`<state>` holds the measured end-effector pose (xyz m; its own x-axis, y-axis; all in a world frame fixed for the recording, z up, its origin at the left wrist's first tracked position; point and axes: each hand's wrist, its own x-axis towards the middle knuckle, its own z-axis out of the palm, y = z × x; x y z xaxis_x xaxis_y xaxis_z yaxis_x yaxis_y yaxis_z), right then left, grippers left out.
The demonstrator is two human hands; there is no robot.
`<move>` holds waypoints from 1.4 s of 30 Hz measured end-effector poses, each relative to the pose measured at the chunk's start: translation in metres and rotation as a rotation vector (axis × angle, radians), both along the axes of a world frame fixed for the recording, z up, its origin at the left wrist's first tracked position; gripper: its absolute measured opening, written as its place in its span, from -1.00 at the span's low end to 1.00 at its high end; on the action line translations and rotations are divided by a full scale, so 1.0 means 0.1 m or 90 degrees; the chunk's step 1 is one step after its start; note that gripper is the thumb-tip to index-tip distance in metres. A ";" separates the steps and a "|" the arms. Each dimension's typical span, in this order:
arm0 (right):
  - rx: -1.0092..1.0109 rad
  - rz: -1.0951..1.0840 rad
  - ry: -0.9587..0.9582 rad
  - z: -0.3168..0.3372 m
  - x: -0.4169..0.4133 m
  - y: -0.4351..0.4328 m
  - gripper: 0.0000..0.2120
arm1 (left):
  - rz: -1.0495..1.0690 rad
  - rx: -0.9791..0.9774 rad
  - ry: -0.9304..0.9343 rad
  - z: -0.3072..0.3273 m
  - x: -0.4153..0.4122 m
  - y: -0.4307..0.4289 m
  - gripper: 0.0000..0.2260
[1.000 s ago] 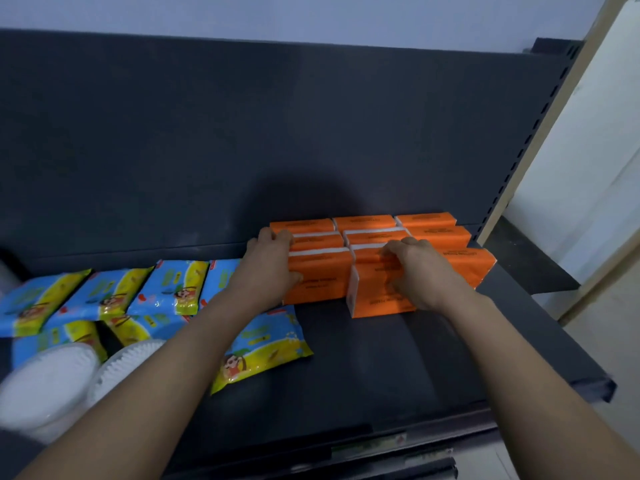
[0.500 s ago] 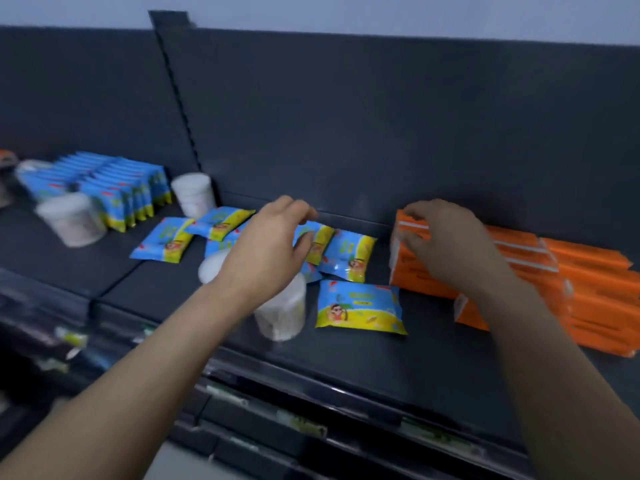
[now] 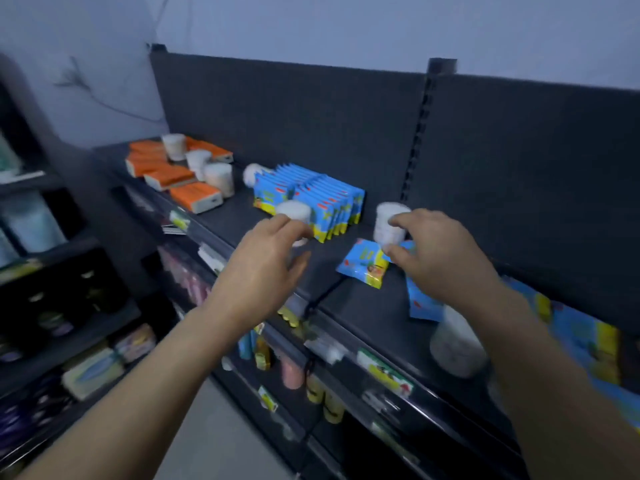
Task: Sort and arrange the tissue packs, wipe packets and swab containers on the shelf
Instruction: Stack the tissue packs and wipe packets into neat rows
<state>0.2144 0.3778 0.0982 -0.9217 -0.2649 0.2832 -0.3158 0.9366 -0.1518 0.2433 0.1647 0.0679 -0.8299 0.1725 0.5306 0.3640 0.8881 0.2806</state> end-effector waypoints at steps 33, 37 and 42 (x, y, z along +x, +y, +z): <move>-0.047 0.171 -0.152 -0.26 -3.26 -4.11 -0.55 | 0.241 0.091 -0.078 -0.19 -2.68 -4.04 -0.77; -0.034 0.115 -0.195 -0.35 -3.46 -4.20 -0.54 | 0.187 0.110 -0.121 -0.33 -3.21 -4.25 -0.75; -0.012 -0.009 -0.263 -0.40 -3.59 -4.42 -0.63 | 0.083 0.099 -0.199 -0.50 -3.83 -4.54 -0.74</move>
<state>-0.1442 -0.0640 0.0581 -0.9625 -0.2498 -0.1059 -0.2121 0.9362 -0.2803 -0.1394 -0.2893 0.0175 -0.9657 -0.0085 0.2597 0.1258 0.8594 0.4957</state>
